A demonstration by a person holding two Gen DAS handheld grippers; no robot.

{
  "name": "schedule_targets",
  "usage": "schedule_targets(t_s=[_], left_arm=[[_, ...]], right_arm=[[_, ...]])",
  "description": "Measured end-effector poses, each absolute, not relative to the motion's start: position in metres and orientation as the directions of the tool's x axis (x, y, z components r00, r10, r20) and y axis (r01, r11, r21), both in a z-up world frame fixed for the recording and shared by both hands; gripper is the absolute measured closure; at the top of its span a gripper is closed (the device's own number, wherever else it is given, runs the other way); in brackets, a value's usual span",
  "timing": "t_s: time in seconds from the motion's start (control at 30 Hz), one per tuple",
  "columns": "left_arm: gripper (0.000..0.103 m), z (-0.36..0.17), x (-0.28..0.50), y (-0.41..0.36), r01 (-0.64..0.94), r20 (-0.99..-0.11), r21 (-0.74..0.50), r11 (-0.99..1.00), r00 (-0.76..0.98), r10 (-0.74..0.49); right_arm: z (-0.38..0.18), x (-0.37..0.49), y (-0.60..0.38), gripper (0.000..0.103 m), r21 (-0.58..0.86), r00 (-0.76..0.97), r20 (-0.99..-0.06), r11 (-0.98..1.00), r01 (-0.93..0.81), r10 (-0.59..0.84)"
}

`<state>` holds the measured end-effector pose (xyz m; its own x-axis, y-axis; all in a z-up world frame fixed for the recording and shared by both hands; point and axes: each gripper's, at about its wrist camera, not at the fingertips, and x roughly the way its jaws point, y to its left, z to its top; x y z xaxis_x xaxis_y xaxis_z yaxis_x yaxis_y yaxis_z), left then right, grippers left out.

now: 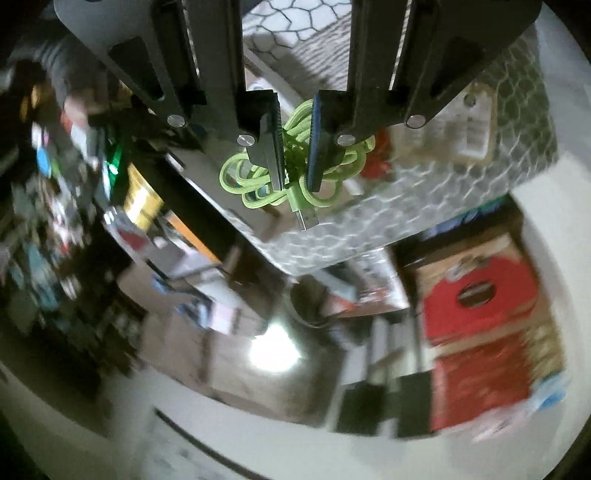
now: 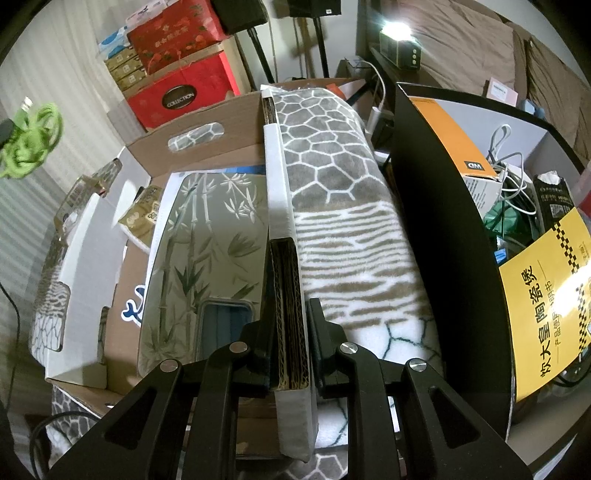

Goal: Organize objects
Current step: 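Lift the green cable with the left tool and drop it into the box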

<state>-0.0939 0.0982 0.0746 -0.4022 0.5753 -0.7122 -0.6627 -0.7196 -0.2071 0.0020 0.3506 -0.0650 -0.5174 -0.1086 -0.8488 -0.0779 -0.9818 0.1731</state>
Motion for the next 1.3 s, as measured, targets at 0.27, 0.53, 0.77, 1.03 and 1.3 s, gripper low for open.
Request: schedule_targets(t_s=[0.27,0.53,0.77,1.03,1.3], left_arm=[[0.096,0.028,-0.073,0.153,-0.767,-0.807,-0.131,-0.628,-0.285,0.517],[0.095,0.002,-0.049,0.175,-0.815,-0.849,-0.086,-0.573,-0.241,0.471],[0.043,0.009,-0.067,0.167,-0.732,-0.834,-0.102,-0.673,-0.306,0.459],[0.037,-0.014,-0.061,0.167,-0.689,-0.875,0.014,-0.724,-0.359,0.325],[0.084,-0.007,-0.048,0.160,-0.668,-0.833,0.031,-0.743,-0.428,0.349]], right_arm=[[-0.065,0.001,0.351,0.086,0.187,-0.523,-0.844,-0.979,-0.082,-0.117],[-0.065,0.000,0.351,0.085,0.187,-0.522,-0.845,-0.979,-0.080,-0.119],[-0.065,-0.001,0.352,0.086,0.188,-0.521,-0.845,-0.979,-0.080,-0.120],[-0.065,-0.001,0.352,0.085,0.189,-0.521,-0.845,-0.979,-0.080,-0.121],[-0.065,-0.001,0.352,0.085,0.188,-0.520,-0.846,-0.979,-0.080,-0.120]])
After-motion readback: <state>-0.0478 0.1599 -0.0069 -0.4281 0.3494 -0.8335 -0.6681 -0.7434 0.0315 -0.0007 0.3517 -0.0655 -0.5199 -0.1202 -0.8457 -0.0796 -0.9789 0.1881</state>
